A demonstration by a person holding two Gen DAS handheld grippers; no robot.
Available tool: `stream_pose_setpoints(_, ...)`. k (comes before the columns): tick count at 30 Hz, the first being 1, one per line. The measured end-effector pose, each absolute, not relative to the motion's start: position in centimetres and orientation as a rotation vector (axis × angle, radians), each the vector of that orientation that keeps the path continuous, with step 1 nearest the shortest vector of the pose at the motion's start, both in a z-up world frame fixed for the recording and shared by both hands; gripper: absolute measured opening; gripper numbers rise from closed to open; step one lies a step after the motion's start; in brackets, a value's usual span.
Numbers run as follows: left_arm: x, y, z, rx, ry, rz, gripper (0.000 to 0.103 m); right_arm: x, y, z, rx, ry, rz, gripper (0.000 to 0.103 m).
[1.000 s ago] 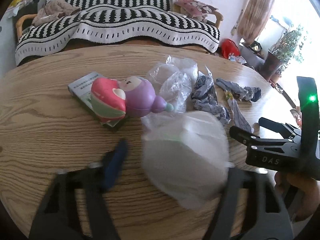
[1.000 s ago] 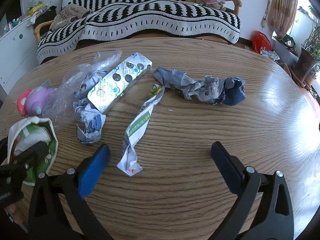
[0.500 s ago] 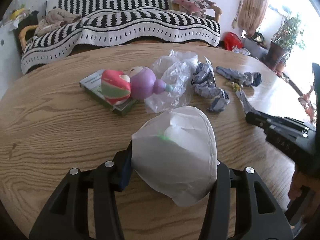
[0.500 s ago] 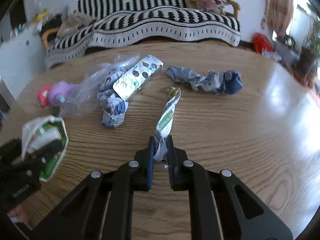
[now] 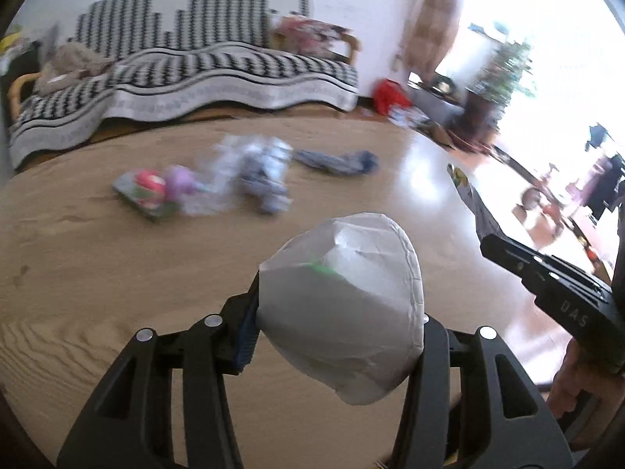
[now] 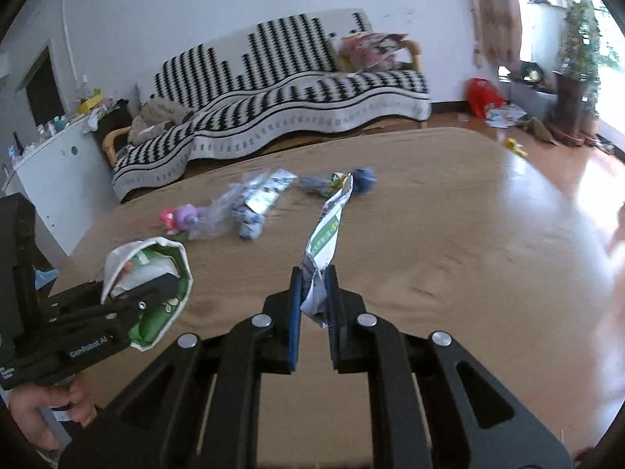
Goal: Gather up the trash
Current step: 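Carry the white bag and paper strip to the black bin and release both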
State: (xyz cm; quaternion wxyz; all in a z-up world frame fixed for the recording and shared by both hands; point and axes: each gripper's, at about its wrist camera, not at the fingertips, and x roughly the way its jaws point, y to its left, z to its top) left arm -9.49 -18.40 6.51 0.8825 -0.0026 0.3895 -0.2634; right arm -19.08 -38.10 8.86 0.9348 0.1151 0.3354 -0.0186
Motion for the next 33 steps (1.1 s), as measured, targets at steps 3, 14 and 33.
stream_pose_setpoints(3,-12.5,-21.2,6.6,0.040,0.821,-0.618,0.048,-23.5,-40.4,9.0,0.267,0.690,-0.092,0.012)
stream_pose_setpoints(14,-20.2,-31.4,-1.0,0.168,1.125,-0.793,0.049,-34.8,-46.1,2.4,0.542,0.814,-0.166,0.012)
stream_pose_setpoints(33,-21.5,-33.8,-10.4,0.304,1.284,-0.827,0.048,-37.8,-48.5,-9.3,0.749,1.057,-0.259,0.011)
